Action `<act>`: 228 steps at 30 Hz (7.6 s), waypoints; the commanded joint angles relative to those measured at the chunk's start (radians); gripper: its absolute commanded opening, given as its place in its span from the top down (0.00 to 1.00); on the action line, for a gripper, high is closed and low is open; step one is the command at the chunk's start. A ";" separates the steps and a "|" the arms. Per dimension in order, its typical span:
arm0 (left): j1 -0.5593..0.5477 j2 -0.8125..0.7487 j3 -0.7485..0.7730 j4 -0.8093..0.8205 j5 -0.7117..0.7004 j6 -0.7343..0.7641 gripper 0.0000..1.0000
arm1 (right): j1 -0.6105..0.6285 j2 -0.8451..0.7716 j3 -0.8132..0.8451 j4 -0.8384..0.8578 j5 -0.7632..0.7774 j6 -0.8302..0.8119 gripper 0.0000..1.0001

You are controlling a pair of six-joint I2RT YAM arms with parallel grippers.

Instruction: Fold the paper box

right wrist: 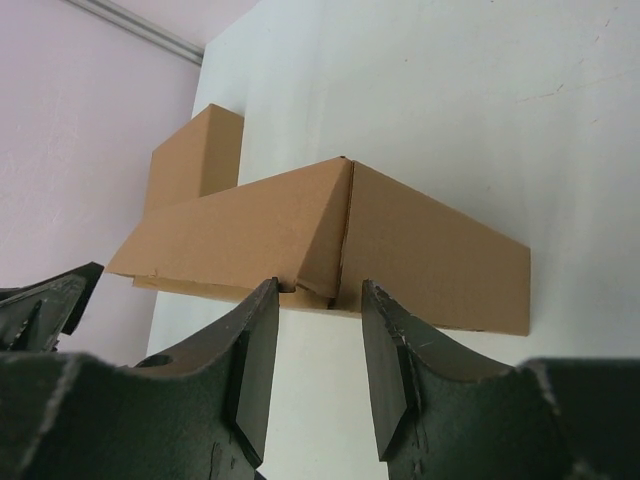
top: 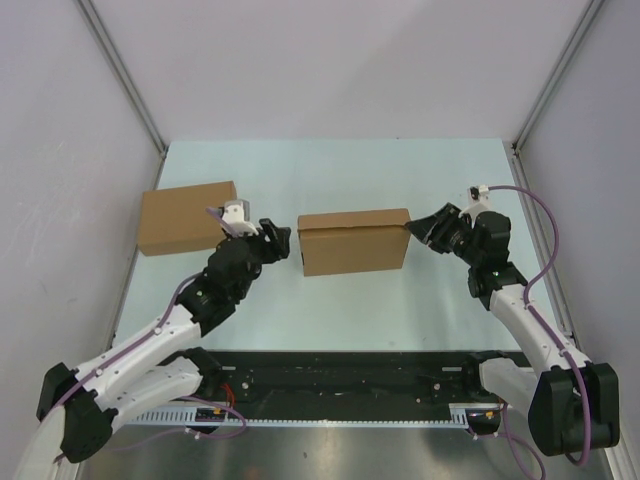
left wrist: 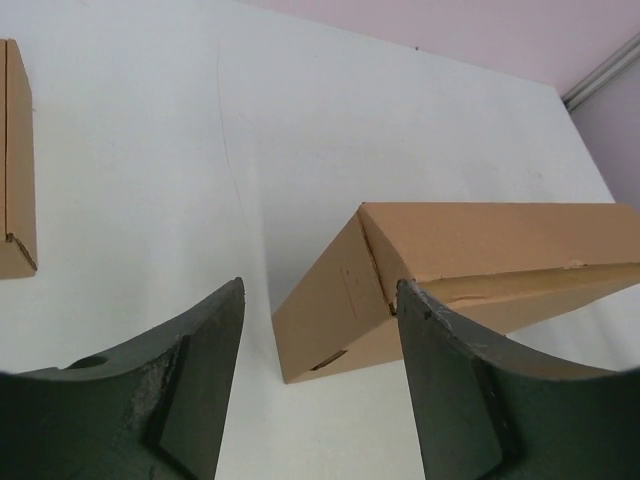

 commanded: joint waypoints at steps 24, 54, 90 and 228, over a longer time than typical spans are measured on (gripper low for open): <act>0.132 0.168 -0.106 0.353 0.480 -0.407 0.33 | 0.002 -0.023 -0.023 -0.140 0.081 -0.071 0.58; 0.205 0.288 -0.208 0.479 0.572 -0.482 0.62 | 0.002 -0.097 -0.020 -0.206 0.104 -0.086 0.52; 0.205 0.217 -0.152 0.322 0.522 -0.356 0.55 | -0.076 0.101 0.014 0.088 -0.212 0.040 0.45; 0.371 0.582 -0.256 1.008 0.976 -0.672 0.72 | 0.013 0.109 -0.157 -0.028 -0.045 -0.095 0.85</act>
